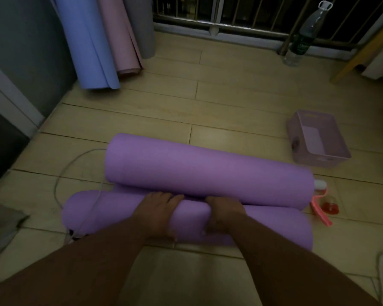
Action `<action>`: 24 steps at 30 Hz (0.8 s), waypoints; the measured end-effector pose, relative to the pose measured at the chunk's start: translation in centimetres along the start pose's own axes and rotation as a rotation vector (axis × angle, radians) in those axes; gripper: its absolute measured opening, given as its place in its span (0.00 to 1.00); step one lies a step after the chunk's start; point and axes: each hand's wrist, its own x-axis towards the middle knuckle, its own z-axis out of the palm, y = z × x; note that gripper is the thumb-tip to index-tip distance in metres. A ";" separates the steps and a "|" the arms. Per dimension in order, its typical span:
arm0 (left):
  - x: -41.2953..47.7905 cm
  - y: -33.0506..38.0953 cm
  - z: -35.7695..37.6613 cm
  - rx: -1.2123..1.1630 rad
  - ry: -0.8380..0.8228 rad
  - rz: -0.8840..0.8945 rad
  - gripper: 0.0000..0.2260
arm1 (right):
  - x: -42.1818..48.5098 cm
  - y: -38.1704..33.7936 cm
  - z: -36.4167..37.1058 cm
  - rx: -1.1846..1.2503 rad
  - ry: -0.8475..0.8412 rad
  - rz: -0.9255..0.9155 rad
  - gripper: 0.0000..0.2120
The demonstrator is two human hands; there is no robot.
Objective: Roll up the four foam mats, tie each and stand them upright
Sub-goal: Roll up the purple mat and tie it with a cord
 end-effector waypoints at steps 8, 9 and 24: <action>3.6 0.7 -4.7 -0.025 -0.367 -0.028 0.38 | -1.2 0.8 1.2 -0.066 0.160 -0.081 0.52; 3.6 0.5 -4.7 -0.038 -0.377 -0.025 0.40 | -1.2 0.7 1.2 -0.069 0.152 -0.077 0.52; 1.9 1.4 -2.7 0.059 -0.229 -0.051 0.39 | -0.9 0.4 1.3 -0.033 0.127 -0.052 0.48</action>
